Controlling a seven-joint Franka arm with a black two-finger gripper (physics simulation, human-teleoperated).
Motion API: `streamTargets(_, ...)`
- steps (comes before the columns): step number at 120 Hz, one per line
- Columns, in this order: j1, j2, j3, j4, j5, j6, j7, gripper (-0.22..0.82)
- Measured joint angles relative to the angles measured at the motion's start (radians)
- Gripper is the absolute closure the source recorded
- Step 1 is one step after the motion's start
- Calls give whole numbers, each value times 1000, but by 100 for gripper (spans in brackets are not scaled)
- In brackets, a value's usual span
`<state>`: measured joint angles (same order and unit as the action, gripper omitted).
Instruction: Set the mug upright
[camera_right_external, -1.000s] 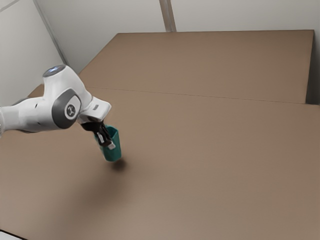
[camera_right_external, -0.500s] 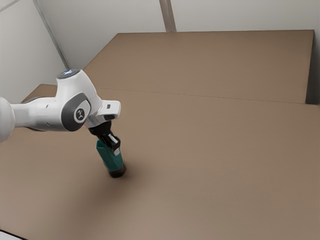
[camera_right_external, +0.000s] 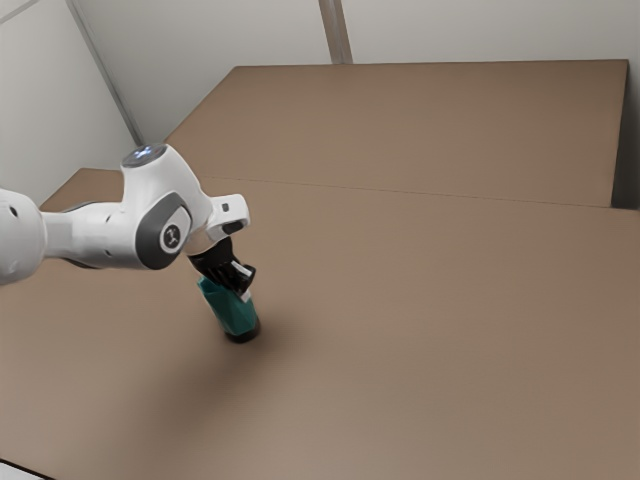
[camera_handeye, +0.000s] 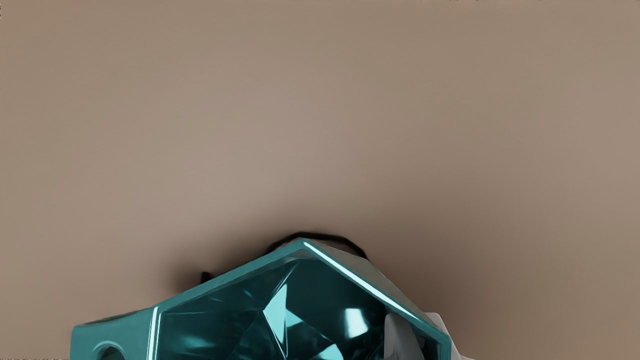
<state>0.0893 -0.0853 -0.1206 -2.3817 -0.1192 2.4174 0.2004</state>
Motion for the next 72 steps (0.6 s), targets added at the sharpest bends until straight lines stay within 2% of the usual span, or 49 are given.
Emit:
streamTargets(44, -8, 42, -1, 31, 0, 2, -85, 79)
streamTargets(72, -11, 51, -1, 60, -7, -15, -109, 52)
